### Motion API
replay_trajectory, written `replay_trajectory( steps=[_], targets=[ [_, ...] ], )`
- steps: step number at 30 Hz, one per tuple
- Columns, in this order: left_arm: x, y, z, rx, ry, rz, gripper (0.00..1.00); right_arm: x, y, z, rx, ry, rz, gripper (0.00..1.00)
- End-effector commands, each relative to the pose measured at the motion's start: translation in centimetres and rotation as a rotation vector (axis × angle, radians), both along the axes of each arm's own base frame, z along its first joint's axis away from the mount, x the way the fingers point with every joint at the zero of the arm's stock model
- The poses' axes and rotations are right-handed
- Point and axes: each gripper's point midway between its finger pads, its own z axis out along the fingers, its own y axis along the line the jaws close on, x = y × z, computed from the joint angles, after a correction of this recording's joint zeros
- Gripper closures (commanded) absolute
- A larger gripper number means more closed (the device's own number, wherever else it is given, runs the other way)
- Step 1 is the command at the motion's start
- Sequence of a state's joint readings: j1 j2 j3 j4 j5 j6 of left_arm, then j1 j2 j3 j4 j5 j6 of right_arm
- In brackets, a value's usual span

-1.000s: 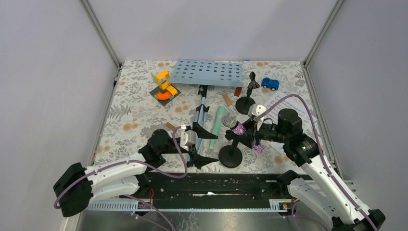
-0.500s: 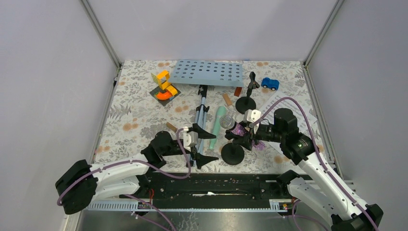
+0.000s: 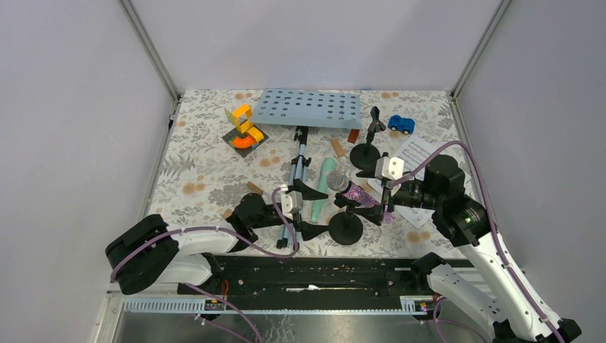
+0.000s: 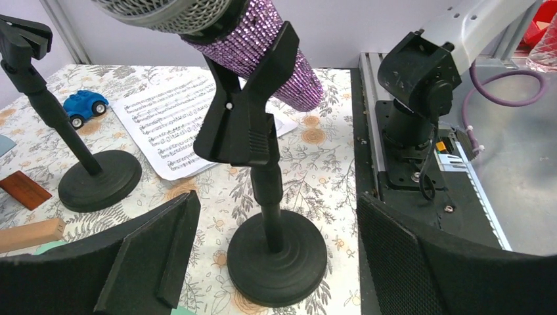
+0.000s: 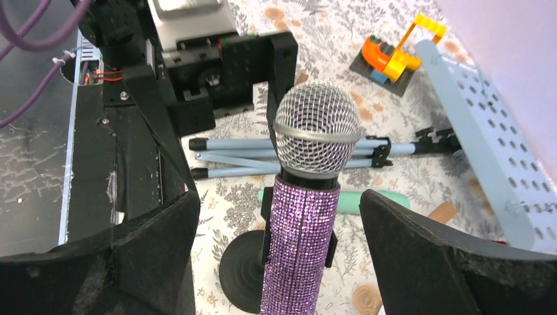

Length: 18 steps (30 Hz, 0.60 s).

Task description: Pack up the instrument practice props

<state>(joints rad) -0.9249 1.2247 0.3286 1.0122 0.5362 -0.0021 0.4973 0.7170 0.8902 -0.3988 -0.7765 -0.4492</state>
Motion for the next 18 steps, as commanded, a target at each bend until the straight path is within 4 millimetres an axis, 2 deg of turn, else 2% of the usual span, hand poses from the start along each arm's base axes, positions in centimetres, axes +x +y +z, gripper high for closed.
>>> replay_trajectory(
  steps=[1, 6, 14, 18],
  targets=[
    [1.2, -1.2, 4.2, -0.149, -0.061, 0.018, 0.06, -0.9, 0.5, 3.1, 0.043, -0.018, 0.051, 0.01],
    [2.0, -2.2, 4.7, -0.191, -0.048, 0.022, 0.07, -0.1, 1.1, 3.1, 0.015, 0.016, 0.075, 0.04],
    [2.8, -3.7, 4.8, -0.203, -0.042, 0.005, 0.08, 2.1, 2.0, 2.0, -0.031, 0.092, 0.048, 0.08],
    [2.8, -4.3, 4.6, -0.198, -0.044, -0.021, 0.15, 2.5, 2.0, 1.6, -0.044, 0.105, 0.040, 0.10]
  ],
)
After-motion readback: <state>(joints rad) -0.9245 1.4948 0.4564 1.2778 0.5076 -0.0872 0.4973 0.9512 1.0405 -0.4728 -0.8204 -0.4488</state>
